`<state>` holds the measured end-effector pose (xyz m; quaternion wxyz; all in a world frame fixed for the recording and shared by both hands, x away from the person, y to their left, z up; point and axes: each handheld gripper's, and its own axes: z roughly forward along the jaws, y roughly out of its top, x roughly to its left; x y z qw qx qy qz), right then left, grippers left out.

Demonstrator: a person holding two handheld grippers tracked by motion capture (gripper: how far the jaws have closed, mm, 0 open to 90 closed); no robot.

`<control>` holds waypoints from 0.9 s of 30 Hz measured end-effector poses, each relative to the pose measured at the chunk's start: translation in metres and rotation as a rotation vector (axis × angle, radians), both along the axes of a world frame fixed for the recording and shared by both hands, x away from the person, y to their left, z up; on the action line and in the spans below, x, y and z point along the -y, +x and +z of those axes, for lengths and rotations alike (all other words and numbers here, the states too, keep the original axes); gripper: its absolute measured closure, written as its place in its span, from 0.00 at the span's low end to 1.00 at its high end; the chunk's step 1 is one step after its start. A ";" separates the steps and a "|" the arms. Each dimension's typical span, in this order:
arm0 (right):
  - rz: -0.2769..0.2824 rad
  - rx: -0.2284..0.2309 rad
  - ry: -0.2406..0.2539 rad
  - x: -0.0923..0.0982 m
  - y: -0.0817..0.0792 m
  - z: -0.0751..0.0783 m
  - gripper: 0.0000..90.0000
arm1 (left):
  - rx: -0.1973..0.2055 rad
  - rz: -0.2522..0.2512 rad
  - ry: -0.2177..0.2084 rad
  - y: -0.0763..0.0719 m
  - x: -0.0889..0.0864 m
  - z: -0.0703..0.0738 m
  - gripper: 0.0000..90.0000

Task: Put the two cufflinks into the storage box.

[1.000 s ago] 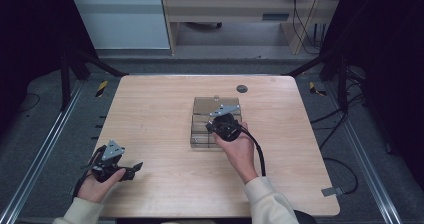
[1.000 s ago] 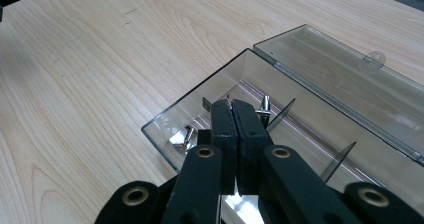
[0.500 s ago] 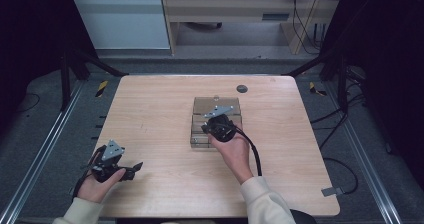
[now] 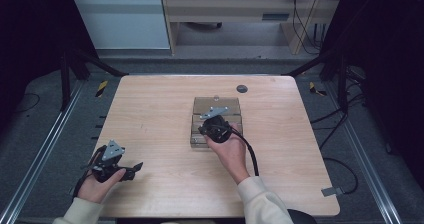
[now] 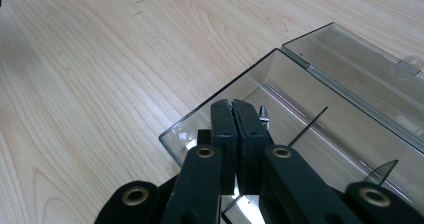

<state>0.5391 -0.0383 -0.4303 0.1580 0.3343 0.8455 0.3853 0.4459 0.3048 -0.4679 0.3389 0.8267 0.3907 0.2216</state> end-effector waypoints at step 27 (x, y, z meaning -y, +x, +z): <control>0.009 -0.030 -0.039 -0.007 0.004 -0.012 0.97 | 0.002 -0.003 0.004 0.000 0.001 0.000 0.13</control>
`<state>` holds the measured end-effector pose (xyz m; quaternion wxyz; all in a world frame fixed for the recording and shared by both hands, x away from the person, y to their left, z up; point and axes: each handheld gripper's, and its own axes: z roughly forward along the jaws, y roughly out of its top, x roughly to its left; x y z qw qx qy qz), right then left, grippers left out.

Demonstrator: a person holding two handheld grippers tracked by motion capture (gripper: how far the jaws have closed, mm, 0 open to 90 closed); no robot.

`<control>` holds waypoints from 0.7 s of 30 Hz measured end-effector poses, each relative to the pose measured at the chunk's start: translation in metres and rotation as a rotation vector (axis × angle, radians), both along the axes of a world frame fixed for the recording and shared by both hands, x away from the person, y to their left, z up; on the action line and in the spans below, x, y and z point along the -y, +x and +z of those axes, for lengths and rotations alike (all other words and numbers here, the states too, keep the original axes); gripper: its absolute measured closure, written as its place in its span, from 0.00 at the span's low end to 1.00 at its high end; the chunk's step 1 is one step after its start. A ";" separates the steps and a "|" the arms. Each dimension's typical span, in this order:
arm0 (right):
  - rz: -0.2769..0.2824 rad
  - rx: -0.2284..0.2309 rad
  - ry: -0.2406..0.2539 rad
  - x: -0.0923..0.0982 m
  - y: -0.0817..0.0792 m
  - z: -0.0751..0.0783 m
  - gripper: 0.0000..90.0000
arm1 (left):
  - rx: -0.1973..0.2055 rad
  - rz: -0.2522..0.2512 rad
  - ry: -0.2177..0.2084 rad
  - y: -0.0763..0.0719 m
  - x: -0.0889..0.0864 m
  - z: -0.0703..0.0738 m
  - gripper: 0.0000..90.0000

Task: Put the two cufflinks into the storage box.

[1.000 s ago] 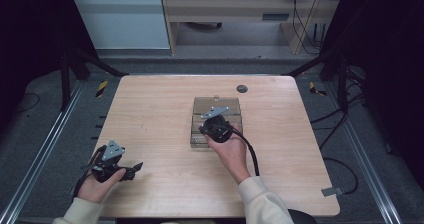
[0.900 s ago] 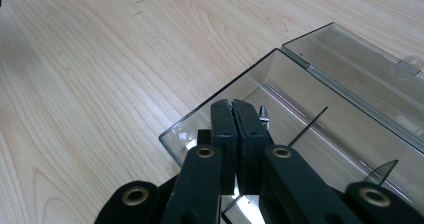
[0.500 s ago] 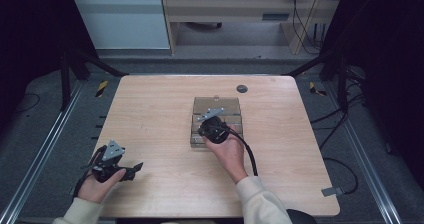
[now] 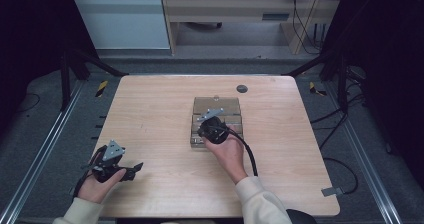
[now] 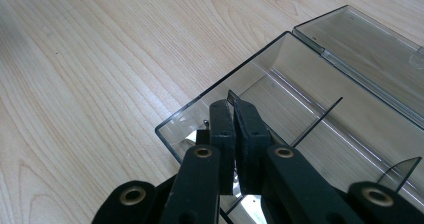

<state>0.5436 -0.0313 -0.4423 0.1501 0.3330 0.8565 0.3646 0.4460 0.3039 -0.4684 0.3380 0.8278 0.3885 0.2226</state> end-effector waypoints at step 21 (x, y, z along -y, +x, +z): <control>-0.006 0.028 0.012 0.006 -0.010 0.011 0.76 | -0.002 0.000 0.010 0.001 0.001 -0.001 0.12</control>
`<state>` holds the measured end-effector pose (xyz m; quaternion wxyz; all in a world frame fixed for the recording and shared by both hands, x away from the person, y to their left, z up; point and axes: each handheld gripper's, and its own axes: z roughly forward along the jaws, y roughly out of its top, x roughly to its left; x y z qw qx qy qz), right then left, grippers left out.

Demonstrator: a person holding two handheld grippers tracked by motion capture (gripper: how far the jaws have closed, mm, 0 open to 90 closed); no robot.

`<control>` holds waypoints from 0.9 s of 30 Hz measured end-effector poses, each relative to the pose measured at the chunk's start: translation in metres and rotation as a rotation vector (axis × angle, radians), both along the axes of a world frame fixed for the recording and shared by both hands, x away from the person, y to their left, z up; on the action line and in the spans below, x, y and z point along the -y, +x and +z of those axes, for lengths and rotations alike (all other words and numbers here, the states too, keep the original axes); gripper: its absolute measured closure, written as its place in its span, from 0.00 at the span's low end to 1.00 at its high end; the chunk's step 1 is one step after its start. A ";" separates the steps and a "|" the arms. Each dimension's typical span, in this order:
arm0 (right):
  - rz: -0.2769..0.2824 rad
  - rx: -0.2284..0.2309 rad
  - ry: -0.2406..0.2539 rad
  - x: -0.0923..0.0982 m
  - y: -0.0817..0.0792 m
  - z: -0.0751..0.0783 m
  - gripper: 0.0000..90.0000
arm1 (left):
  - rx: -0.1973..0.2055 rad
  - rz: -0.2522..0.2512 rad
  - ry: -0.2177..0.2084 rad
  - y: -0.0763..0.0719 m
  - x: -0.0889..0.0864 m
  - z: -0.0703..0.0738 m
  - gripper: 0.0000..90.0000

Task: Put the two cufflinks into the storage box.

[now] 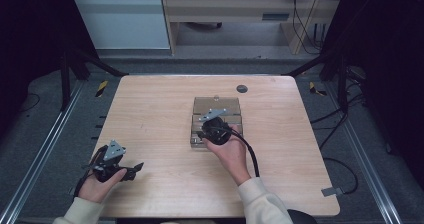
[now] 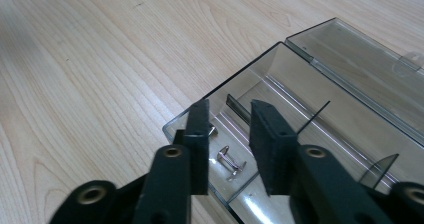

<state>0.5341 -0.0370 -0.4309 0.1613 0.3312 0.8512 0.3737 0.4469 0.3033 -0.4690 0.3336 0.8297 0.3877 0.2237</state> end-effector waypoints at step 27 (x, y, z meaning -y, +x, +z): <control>-0.184 -0.005 0.096 0.028 0.002 0.015 0.18 | 0.005 -0.003 0.007 0.000 0.001 0.001 0.12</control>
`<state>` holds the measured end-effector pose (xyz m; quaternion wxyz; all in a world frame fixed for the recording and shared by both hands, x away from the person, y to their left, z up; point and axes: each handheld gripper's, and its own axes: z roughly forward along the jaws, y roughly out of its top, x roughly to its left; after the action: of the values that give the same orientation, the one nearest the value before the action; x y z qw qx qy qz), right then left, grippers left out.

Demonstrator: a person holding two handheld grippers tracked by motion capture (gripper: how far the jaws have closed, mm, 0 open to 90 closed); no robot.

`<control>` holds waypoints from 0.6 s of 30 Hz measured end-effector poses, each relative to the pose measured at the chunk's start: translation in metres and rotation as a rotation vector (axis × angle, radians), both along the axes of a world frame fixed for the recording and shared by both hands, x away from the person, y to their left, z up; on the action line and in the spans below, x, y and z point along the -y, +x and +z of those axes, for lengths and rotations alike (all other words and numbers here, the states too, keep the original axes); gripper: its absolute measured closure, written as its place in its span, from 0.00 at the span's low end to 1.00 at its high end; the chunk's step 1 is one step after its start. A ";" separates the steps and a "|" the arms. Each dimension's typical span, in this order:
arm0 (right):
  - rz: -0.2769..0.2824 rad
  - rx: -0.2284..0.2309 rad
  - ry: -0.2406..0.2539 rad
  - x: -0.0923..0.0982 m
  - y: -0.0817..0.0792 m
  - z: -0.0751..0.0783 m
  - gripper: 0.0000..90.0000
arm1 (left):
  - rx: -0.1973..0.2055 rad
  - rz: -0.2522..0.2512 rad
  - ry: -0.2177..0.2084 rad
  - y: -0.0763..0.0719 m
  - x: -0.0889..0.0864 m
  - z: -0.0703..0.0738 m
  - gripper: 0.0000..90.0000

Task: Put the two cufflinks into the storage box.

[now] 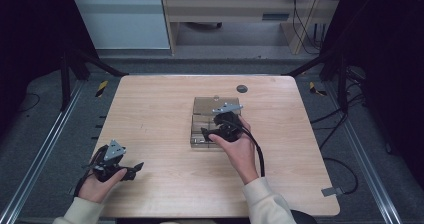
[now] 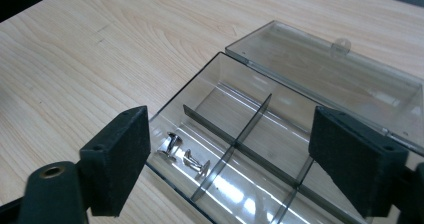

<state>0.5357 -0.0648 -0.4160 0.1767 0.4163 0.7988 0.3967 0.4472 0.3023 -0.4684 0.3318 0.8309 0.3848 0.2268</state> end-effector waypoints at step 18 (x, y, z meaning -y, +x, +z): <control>-0.020 -0.018 0.010 0.010 -0.003 0.004 0.13 | 0.002 0.000 0.001 -0.001 0.000 0.000 0.12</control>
<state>0.5330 -0.0752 -0.4116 0.1712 0.4286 0.7942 0.3952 0.4466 0.3024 -0.4680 0.3320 0.8307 0.3845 0.2280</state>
